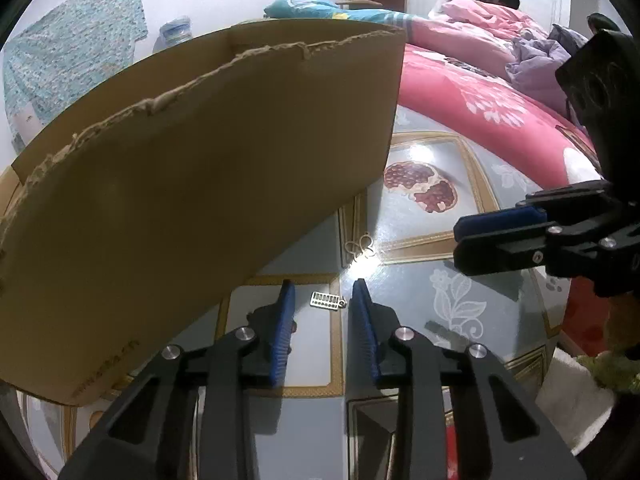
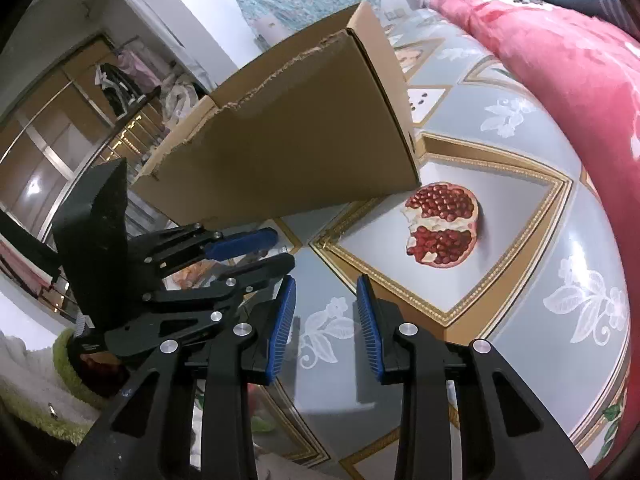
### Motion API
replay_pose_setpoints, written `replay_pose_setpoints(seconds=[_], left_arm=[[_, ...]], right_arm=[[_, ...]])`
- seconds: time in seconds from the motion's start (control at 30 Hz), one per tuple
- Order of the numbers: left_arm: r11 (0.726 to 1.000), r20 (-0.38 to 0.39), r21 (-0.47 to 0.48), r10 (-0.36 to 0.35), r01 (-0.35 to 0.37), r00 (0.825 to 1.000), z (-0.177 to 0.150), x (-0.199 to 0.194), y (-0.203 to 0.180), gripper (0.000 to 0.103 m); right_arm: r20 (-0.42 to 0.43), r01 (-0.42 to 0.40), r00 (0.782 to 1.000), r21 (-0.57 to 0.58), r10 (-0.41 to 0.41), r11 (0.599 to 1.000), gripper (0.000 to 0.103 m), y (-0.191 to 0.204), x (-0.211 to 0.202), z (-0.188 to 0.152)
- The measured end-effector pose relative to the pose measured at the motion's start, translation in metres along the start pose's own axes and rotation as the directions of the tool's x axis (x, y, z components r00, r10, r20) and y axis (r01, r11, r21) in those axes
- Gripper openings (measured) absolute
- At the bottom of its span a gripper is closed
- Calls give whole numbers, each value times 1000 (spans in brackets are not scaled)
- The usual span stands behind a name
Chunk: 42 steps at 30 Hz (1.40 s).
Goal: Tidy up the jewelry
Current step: 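Move the left gripper to the small silver clasp and close on it, then hold the silver clasp in the left gripper while the right gripper reaches the gold earring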
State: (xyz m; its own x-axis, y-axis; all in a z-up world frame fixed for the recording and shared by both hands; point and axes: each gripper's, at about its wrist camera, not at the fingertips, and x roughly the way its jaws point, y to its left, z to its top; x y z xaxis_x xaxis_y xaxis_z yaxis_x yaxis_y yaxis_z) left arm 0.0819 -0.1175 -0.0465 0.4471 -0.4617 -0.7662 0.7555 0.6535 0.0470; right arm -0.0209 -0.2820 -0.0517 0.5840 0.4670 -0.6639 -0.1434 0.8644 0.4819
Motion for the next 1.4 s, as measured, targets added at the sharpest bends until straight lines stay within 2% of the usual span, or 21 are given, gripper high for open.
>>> replay_pose_setpoints(seconds=[0.13,0.47,0.7,0.83,1.07,1.3,1.4], left_arm=[[1000,2,26,-9,9,1000,-1,-1,-2,14],[1000,12,10,3,-3,1000,-7,-4,-7,14],[1000,3,-3,10,-10,1000,-14,-12,-7,14],[999,8,-32,14,-14,1000,-20,-19,-3,14],[996,23,-84,24,-22,999,-22,-23,5,14],[995,29,-102,20,-17,999,-25,-23,12,14],[995,26,-102,16,-14,1000,-25,-22,14,14]], right_arm=[[2,-4,1000,2,4,1000,30,3,2,-1],[-8,0,1000,-2,0,1000,29,4,4,-1],[19,40,999,-55,-39,998,29,15,0,3],[31,100,995,-134,-96,986,27,27,7,5],[39,217,976,-286,-215,933,27,48,31,10],[22,254,965,-301,-260,919,27,50,54,15],[46,301,952,-341,-304,891,27,53,60,13]])
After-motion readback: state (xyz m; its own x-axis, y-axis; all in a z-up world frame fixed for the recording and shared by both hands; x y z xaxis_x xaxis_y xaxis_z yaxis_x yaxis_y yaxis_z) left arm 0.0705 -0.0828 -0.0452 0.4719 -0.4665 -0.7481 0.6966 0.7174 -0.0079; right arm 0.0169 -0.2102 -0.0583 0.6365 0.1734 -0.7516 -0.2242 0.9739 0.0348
